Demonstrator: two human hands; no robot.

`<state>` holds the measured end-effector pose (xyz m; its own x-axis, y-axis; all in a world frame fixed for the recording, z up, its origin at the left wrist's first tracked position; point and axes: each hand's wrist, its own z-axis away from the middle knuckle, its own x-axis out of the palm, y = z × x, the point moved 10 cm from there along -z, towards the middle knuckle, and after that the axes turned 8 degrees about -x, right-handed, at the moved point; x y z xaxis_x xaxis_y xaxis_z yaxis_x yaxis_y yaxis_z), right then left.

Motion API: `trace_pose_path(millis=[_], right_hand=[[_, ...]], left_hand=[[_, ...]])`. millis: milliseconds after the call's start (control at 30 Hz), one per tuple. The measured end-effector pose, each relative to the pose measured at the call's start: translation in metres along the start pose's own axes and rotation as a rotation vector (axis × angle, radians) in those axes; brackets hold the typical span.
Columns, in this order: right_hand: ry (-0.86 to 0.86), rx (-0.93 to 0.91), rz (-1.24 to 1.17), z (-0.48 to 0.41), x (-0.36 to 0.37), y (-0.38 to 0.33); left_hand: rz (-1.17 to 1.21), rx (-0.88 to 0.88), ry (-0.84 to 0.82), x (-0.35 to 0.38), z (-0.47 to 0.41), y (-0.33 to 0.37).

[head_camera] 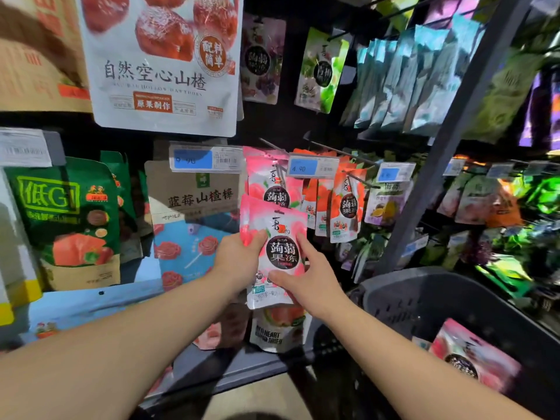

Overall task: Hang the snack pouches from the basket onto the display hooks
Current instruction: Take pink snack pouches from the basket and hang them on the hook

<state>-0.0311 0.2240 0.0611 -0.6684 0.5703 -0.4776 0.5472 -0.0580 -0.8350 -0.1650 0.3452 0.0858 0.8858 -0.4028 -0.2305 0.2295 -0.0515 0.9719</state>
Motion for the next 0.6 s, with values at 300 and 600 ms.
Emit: trace_pose_path(millis=[300,600], right_hand=[[0.218,-0.097,0.000,0.009,-0.051,-0.024],[0.302,-0.121,-0.045,-0.001,-0.065,-0.034]], left_hand=[[-0.114,-0.014,-0.029,-0.009,0.009,0.007],[-0.122,-0.026,-0.002,-0.032,0.002,-0.001]])
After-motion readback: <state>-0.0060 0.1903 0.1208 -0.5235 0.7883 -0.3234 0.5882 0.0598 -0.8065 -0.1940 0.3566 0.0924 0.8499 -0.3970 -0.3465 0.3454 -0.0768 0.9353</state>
